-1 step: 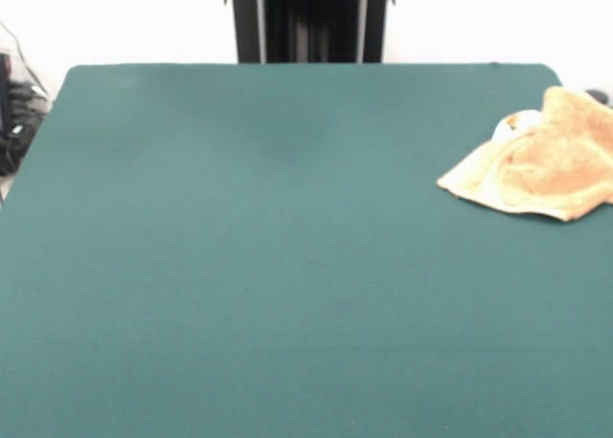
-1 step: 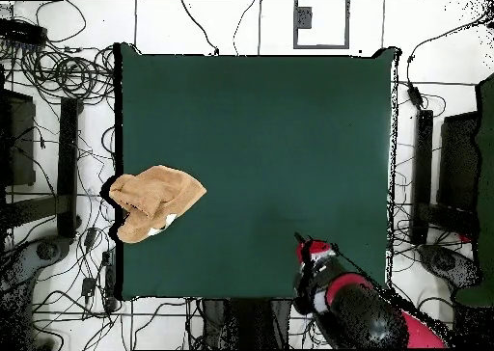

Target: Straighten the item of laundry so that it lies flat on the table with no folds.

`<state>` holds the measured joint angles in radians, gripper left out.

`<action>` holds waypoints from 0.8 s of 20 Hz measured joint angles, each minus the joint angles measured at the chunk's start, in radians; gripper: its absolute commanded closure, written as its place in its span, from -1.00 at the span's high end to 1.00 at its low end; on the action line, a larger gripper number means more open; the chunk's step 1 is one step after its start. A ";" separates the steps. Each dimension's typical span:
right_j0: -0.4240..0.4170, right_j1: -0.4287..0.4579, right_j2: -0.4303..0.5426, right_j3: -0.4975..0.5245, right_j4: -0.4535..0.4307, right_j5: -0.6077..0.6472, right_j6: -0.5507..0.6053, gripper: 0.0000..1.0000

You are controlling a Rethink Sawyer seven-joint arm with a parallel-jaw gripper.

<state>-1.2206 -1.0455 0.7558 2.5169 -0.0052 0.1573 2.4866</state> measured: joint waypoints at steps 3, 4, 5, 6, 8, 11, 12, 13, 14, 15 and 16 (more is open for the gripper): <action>-0.116 -0.012 0.156 0.074 0.013 -0.053 0.014 1.00; -0.155 -0.014 0.207 0.097 0.016 -0.072 0.024 1.00; -0.186 -0.015 0.246 0.115 0.019 -0.087 0.033 1.00; -0.240 -0.017 0.313 0.144 0.020 -0.117 0.054 1.00; -0.308 -0.020 0.392 0.179 0.020 -0.154 0.087 1.00; -0.410 -0.027 0.497 0.227 0.021 -0.207 0.144 1.00; -0.434 -0.029 0.517 0.236 0.021 -0.217 0.154 1.00; -0.521 -0.045 0.581 0.259 0.018 -0.228 0.174 1.00; -0.562 -0.056 0.607 0.265 0.016 -0.227 0.174 1.00; -0.630 -0.078 0.645 0.269 0.010 -0.221 0.172 1.00; -0.678 -0.095 0.669 0.268 0.005 -0.211 0.169 1.00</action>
<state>-1.8990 -1.1403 1.4250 2.7847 0.0001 -0.0538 2.6553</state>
